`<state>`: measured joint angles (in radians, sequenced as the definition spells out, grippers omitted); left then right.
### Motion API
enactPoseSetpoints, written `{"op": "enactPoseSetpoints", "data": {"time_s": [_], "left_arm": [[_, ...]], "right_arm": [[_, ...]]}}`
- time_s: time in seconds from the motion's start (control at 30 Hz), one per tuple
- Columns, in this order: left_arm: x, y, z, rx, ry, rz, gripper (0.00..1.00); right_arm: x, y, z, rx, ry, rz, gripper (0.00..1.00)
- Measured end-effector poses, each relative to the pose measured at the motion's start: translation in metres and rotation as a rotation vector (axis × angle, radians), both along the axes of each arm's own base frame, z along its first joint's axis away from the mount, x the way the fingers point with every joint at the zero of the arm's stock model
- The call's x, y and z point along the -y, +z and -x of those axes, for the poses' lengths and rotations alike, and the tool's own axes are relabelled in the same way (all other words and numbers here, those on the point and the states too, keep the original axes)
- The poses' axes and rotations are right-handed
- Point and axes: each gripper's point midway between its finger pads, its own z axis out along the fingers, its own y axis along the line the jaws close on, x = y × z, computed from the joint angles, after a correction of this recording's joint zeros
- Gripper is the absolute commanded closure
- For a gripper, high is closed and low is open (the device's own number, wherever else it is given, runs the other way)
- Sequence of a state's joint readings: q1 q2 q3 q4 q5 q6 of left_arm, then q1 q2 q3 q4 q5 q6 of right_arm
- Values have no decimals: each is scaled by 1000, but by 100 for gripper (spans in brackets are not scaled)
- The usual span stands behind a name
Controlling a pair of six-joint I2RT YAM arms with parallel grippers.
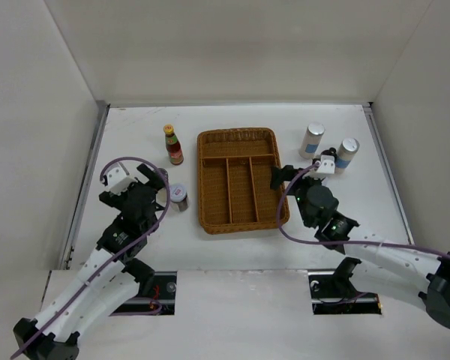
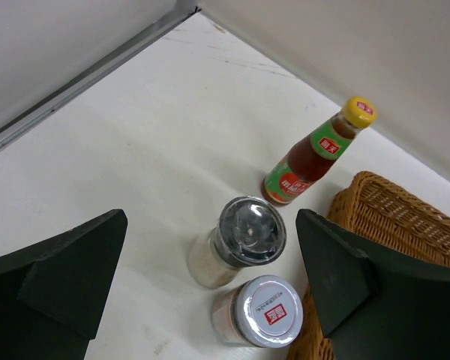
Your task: Organize the condiment bottles
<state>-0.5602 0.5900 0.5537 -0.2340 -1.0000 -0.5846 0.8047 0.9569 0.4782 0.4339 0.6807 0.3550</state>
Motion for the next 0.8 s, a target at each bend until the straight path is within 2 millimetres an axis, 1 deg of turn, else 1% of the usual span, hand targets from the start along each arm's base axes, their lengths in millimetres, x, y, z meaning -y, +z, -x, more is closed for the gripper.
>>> {"op": "enactPoseSetpoints", "data": {"time_s": [0.13,0.2,0.4,0.53,0.67,0.73,0.77,0.8], "left_arm": [[4,-8,-2,-28,-16,2,0],[6,-10,-2,-35,-26,6,0],[7,-10,-1,-29,-35,20,0],[8,-12,-2,-36,-36,18,0],[12,-19,-9,-67,-36,-1,0],[17,-17,-16,-82,-45,-19,0],[21,-14,-22,-83,-54,-30,0],[26,-9,-29,-79,-66,-44,0]], "right_arm": [[7,2,-2,7,-19,-12,0],[6,0,-3,2,-20,-8,0],[2,-17,-7,-36,-19,29,0],[1,-21,-7,-44,-19,37,0],[1,-21,-7,-44,-19,37,0],[-1,-22,-7,-46,-10,39,2],[-2,-23,-7,-48,-3,40,18],[-4,-24,-7,-51,11,44,45]]}}
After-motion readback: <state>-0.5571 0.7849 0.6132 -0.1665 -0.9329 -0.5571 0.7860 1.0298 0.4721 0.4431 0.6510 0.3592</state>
